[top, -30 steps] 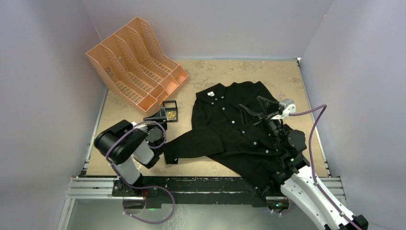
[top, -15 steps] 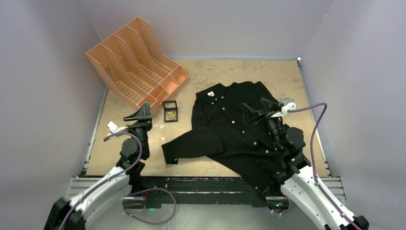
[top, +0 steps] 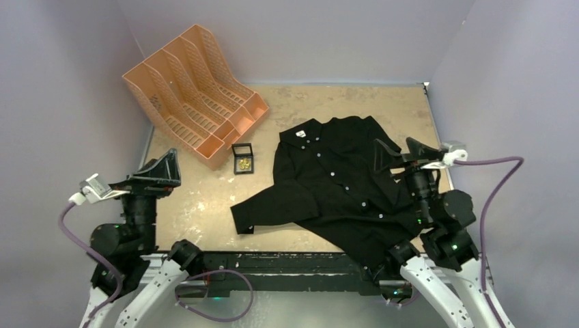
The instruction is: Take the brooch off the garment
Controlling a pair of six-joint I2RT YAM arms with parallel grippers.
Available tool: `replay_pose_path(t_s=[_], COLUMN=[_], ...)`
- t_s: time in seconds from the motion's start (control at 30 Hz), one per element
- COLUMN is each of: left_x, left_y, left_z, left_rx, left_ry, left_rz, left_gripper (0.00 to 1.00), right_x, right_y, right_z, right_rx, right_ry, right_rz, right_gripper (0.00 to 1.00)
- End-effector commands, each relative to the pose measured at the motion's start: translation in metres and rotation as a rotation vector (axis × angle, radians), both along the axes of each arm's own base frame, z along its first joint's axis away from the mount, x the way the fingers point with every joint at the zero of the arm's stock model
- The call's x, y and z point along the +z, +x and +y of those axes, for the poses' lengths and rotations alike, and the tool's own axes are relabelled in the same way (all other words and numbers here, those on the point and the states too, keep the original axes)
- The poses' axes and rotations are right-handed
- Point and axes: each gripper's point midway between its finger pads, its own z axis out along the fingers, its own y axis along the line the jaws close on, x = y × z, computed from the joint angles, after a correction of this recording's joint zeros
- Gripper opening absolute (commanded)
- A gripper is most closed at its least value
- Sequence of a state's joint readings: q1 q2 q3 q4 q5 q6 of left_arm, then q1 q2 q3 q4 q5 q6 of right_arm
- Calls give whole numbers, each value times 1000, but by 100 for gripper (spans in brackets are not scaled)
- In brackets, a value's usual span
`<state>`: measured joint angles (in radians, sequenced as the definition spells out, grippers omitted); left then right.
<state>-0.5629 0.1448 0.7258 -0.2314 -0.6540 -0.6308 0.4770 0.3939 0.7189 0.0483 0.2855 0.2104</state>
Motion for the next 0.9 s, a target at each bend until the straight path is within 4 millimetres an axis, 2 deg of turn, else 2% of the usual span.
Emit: replay_pose_path(t_s=[0.0, 0.13, 0.23, 0.3, 0.57, 0.7, 0.87], left_x=[-1, 8, 3, -6, -22, -30, -34], left_y=[-25, -48, -57, -52, -33, -23, -20], left_z=[8, 30, 42, 41, 20, 10, 10], left_rx=[-21, 35, 70, 78, 29, 13, 22], left_ry=[358, 403, 423, 449, 469, 478, 501], left_rz=[72, 31, 22, 68, 40, 33, 42], left_gripper=[91, 91, 92, 93, 93, 93, 94], right_x=[-3, -8, -14, -17, -20, -23, -26], right_y=[-14, -24, -30, -34, -47, -50, -45], right_z=[-32, -53, -63, -70, -86, -88, -86], right_rx=[-126, -207, -249, -272, -327, -334, -332], right_ry=[-51, -94, -112, -101, -16, 1, -11], right_rz=[74, 74, 54, 32, -53, -60, -51], right_gripper=[98, 98, 98, 98, 98, 98, 98])
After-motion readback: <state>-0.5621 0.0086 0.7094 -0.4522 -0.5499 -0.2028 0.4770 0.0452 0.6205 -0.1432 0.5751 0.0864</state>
